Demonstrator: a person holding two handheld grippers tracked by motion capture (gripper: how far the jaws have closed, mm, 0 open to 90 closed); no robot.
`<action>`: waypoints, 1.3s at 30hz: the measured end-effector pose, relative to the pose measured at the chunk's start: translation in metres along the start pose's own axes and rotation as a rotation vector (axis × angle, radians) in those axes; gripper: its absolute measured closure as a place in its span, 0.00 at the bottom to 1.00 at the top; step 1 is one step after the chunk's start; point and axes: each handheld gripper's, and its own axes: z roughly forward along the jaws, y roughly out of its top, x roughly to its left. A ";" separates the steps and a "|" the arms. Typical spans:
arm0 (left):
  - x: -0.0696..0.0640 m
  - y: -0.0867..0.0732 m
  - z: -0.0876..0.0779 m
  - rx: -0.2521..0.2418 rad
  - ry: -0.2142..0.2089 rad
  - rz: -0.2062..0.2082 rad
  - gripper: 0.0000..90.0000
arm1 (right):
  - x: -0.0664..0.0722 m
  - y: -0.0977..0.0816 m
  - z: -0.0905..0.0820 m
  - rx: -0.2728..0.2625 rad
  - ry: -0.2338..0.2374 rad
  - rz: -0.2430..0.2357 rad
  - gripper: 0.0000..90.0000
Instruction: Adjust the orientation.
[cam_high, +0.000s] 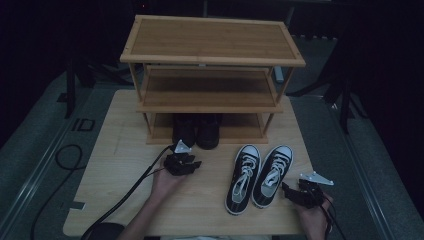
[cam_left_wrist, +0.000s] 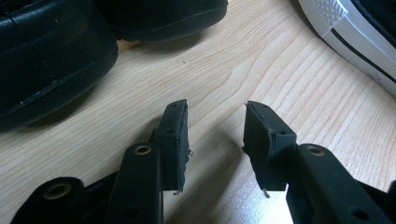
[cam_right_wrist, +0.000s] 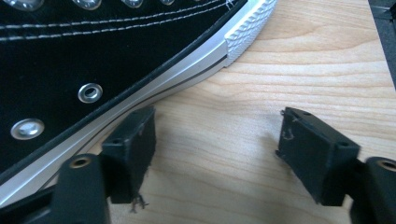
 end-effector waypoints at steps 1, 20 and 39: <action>0.000 0.000 0.000 0.000 0.001 0.004 0.67 | -0.001 0.000 -0.001 -0.002 0.005 0.000 0.37; -0.003 -0.001 0.000 -0.005 0.014 0.017 0.66 | 0.022 0.021 -0.050 -0.164 0.124 -0.056 1.00; -0.003 -0.001 0.000 -0.004 0.015 0.022 0.66 | 0.069 0.029 -0.039 -0.052 0.217 -0.198 1.00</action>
